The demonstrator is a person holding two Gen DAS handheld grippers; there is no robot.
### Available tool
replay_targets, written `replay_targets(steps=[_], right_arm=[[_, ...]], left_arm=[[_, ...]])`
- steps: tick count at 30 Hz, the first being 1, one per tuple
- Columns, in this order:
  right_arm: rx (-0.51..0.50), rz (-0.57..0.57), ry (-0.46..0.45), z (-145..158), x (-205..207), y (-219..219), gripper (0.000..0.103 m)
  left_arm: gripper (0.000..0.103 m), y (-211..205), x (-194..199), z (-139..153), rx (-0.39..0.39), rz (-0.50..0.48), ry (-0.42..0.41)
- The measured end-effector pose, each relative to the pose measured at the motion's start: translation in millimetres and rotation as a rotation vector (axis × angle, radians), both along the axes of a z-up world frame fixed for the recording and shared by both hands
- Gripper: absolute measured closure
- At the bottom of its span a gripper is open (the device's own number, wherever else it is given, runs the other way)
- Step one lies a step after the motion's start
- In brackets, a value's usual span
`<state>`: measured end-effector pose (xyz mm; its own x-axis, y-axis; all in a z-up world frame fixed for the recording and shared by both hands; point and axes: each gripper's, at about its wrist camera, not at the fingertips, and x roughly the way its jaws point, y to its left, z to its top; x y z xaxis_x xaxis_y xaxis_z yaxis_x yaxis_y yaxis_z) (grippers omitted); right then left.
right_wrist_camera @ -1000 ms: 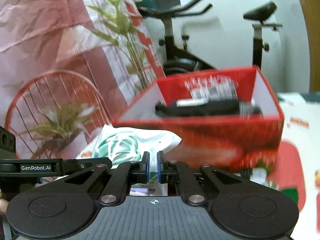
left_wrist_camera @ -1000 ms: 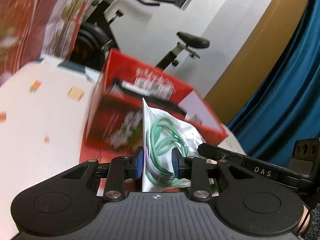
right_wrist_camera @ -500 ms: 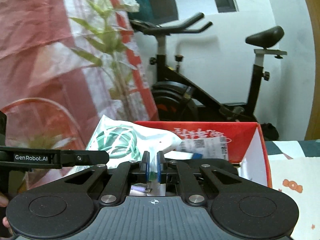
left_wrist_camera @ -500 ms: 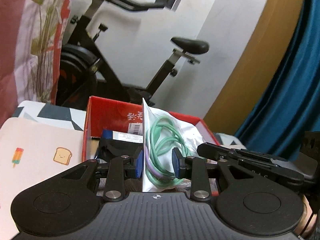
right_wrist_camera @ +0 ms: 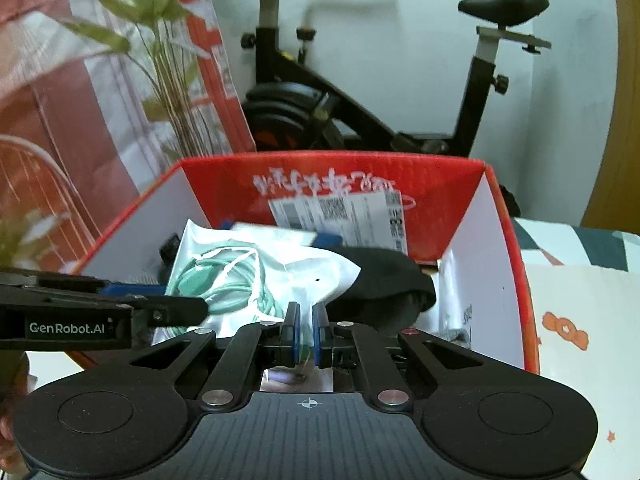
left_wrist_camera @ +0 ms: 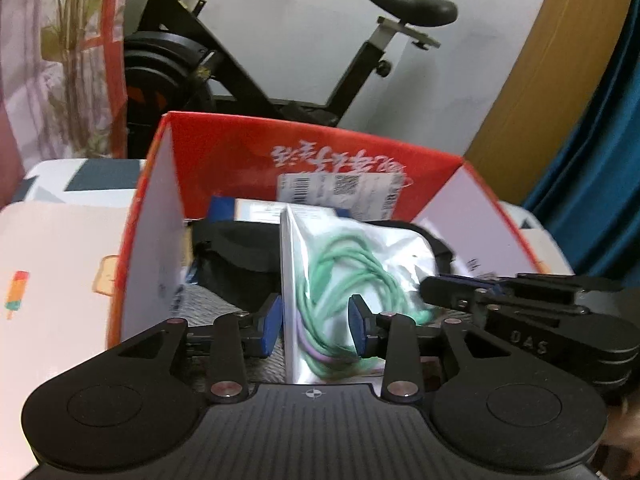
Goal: Organize soft objects
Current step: 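Lift the cable bag with both tools and lower it into the red box, then open both tools to release the cable bag and withdraw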
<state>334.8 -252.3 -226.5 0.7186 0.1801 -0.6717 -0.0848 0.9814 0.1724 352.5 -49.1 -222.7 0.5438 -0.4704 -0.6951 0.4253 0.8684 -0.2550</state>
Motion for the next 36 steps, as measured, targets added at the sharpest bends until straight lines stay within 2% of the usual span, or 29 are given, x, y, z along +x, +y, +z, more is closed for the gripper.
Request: replay_targets(steps=[2,5,11,15,21,23,25,26,28,29,32,34,36], right_arm=[[-0.011,0.003,0.034,-3.9,2.7,1.6,0.097],[-0.049,0.013,0.059,-7.9,7.1,7.6,0.097],[-0.056,0.004,0.122,-14.3,12.0,10.1,0.097],[-0.054,-0.019,0.120,-11.2,9.4,8.4,0.094],[-0.093,-0.038,0.043,12.1,-5.5,10.8,0.081],[-0.104,-0.044,0.009,21.3,-13.7,12.5,0.073],[-0.113,-0.044,-0.019,28.6,-22.2,14.5,0.055],[-0.120,-0.044,-0.030,31.9,-26.9,16.2,0.051],[-0.123,-0.033,-0.052,37.8,-36.5,18.6,0.040],[-0.125,-0.028,-0.060,40.1,-40.7,19.9,0.037],[-0.127,-0.022,-0.091,48.0,-54.7,22.7,0.017],[-0.122,-0.021,-0.117,52.9,-64.5,23.8,0.001],[-0.125,-0.030,-0.137,56.8,-73.1,23.5,0.001]], left_arm=[[0.066,1.9,-0.4,-1.5,0.029,0.011,-0.006],[0.064,9.8,-1.2,-1.4,0.027,0.024,0.000],[0.061,7.0,-5.5,2.4,0.082,0.013,-0.046],[0.051,3.9,-9.2,6.5,0.098,0.018,-0.077],[0.036,8.3,-26.2,23.2,0.118,0.048,-0.143],[0.036,12.5,-34.0,30.3,0.121,0.070,-0.166],[0.033,16.8,-40.8,36.5,0.124,0.096,-0.179],[0.030,18.2,-43.7,38.9,0.125,0.103,-0.184],[0.013,20.7,-50.2,43.5,0.126,0.117,-0.198],[0.012,22.0,-53.8,45.6,0.127,0.124,-0.206],[0.008,26.0,-66.4,52.3,0.124,0.146,-0.237],[0.001,27.6,-73.9,56.0,0.126,0.148,-0.245],[0.000,29.7,-80.2,58.2,0.124,0.146,-0.250]])
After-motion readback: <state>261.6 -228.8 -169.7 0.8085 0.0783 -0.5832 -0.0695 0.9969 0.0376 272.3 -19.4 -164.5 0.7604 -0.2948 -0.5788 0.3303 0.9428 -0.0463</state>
